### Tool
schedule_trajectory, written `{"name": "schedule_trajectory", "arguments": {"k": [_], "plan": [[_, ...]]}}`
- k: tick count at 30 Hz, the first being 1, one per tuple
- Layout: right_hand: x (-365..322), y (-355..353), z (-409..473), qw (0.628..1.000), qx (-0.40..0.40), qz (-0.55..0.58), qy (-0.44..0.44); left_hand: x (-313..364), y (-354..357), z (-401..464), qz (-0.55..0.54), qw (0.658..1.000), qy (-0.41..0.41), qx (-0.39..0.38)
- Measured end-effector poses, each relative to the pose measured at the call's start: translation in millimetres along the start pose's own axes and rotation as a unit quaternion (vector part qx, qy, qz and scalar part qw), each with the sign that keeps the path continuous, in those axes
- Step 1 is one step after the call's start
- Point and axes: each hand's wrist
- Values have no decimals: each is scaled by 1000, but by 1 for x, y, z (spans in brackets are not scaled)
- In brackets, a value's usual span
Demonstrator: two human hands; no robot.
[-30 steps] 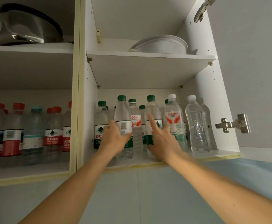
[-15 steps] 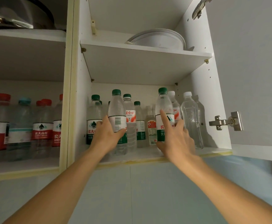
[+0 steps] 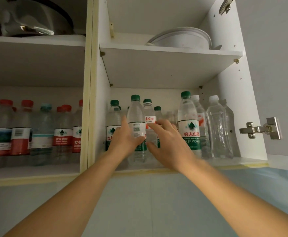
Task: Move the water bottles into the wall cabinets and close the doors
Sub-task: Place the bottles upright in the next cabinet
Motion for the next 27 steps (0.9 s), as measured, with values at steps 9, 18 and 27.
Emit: {"name": "schedule_trajectory", "arguments": {"k": [9, 18, 27], "plan": [[3, 38, 73, 947, -88, 171, 259, -3, 0, 9, 86, 995, 34, -24], [21, 59, 67, 919, -69, 282, 269, -29, 10, 20, 150, 985, 86, 17], [33, 57, 63, 923, -46, 277, 263, -12, 4, 39, 347, 925, 144, 64]]}}
Point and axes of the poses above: each hand's wrist, its own z-axis towards the middle knuckle, its own y-axis out of the palm, x = y × z, and after that the axes turned 8 degrees about x, right-handed
